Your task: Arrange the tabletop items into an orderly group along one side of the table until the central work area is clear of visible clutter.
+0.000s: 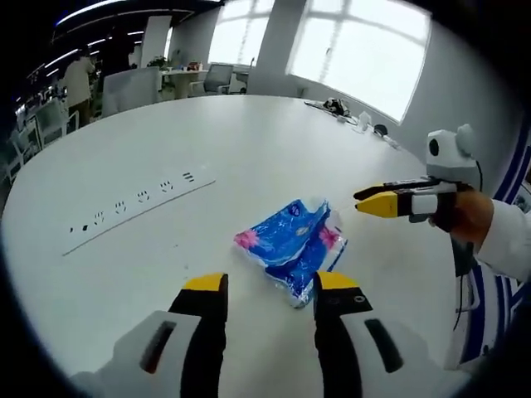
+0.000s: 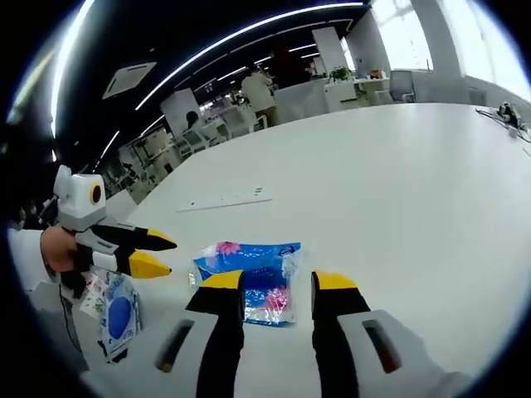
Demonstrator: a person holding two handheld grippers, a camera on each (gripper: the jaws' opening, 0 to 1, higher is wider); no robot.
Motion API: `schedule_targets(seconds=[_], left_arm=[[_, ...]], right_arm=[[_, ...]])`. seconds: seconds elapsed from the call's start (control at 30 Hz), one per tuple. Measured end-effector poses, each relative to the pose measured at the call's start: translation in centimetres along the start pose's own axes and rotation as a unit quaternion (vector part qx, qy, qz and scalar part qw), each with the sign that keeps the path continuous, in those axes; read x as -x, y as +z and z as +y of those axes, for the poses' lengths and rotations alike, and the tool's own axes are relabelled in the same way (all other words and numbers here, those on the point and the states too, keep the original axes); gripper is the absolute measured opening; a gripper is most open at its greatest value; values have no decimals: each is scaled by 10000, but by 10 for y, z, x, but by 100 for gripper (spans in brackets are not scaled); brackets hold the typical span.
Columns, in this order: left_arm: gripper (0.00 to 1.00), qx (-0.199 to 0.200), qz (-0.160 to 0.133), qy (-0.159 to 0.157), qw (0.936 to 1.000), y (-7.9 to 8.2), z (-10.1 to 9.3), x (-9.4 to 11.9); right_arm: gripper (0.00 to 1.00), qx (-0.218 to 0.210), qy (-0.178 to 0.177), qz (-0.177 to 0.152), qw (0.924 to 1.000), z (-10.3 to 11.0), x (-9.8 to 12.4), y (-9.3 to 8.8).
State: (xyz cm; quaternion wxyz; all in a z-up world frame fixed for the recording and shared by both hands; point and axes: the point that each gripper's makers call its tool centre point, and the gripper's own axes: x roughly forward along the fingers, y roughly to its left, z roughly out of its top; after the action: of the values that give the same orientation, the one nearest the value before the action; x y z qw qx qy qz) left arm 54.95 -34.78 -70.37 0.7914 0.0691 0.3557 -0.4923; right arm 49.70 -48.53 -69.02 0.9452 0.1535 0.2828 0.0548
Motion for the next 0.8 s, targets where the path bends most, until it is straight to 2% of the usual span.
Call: schedule_targets(seconds=[0.47, 0.8], left_arm=[[42, -13, -266, 134, 9996, 11, -4, 40], [43, 39, -513, 299, 9982, 14, 0, 81]], right_arm=[[35, 103, 89, -173, 9998, 26, 25, 12], [38, 252, 213, -272, 9991, 56, 42, 20]])
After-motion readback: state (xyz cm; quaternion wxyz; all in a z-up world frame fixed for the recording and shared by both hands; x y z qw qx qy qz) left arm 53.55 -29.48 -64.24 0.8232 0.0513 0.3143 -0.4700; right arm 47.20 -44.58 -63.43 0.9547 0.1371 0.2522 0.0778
